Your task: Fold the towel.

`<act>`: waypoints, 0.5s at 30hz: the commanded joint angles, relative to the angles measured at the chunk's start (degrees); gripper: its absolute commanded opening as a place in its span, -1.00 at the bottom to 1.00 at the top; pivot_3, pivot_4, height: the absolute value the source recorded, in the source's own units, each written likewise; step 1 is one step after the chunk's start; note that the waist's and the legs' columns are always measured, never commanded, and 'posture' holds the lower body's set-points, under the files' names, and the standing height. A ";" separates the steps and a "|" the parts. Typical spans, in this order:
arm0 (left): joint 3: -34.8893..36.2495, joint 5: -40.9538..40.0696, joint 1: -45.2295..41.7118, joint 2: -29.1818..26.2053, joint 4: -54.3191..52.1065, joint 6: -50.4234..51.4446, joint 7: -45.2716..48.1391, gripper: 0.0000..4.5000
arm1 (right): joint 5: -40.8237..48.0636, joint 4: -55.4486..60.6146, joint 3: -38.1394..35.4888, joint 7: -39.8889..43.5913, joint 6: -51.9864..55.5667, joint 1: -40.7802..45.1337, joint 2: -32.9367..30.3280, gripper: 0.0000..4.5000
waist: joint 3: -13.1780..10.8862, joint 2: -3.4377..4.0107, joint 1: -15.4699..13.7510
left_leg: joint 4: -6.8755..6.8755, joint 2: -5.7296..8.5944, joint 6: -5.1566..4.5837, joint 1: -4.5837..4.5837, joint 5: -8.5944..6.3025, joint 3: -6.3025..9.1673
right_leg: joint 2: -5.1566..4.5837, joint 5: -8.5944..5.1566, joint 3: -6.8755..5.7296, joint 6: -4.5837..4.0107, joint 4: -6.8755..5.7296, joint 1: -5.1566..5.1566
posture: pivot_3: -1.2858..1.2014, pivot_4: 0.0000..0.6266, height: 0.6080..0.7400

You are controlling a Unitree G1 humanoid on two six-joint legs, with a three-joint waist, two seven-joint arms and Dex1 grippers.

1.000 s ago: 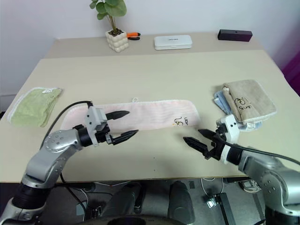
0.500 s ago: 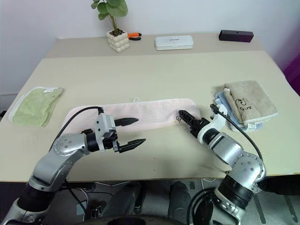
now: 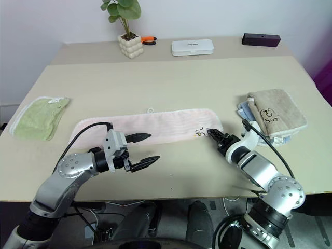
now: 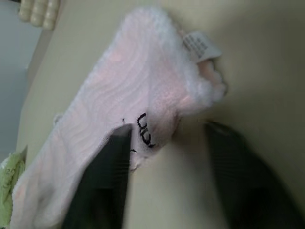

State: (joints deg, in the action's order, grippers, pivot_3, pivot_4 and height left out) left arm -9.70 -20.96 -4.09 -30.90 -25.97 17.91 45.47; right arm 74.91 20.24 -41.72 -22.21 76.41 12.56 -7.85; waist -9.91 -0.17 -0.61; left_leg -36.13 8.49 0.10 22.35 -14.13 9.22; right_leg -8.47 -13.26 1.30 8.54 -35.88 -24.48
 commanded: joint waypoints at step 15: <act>0.28 1.33 -1.16 1.11 0.01 -2.01 0.04 0.75 | -1.94 -12.22 12.48 -2.98 -14.95 5.23 -4.65 0.60 | 0.03 -0.04 0.45 | -0.01 -0.06 0.00 -0.03 0.00 -0.01 | 0.09 0.00 0.00 0.00 0.09 0.06 | 0.03 -0.52 1.00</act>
State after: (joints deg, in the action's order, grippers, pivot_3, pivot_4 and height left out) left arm -9.98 -19.81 -5.12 -29.79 -24.77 16.85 45.77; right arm 74.50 9.84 -29.98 -25.37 62.58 17.69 -12.31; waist -9.87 -0.22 -0.16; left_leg -36.14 8.43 0.09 22.32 -14.13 9.21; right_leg -8.37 -13.26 1.29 8.54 -35.79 -24.42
